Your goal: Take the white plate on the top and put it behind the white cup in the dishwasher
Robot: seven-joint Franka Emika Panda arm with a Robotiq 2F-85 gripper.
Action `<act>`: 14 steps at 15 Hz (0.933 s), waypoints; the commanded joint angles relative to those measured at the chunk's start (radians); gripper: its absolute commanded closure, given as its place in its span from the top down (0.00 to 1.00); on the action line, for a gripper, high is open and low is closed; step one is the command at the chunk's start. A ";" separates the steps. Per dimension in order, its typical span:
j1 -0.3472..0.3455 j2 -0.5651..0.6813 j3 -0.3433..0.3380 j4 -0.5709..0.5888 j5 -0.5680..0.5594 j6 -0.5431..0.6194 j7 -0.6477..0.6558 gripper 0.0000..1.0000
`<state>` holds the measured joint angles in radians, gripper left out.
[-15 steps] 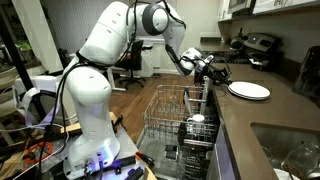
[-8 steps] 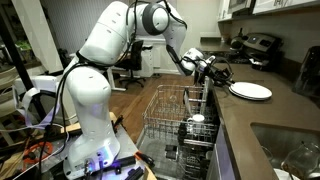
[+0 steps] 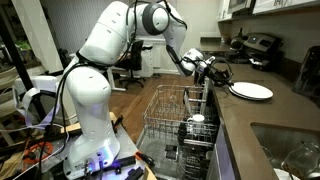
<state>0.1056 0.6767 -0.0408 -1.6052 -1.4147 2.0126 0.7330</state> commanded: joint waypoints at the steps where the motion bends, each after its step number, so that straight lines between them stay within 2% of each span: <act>1: -0.009 -0.021 0.005 -0.022 -0.025 0.002 0.021 0.08; 14: 0.001 -0.047 0.019 -0.014 -0.013 -0.008 -0.015 0.08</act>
<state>0.1074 0.6612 -0.0336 -1.6050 -1.4147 2.0119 0.7328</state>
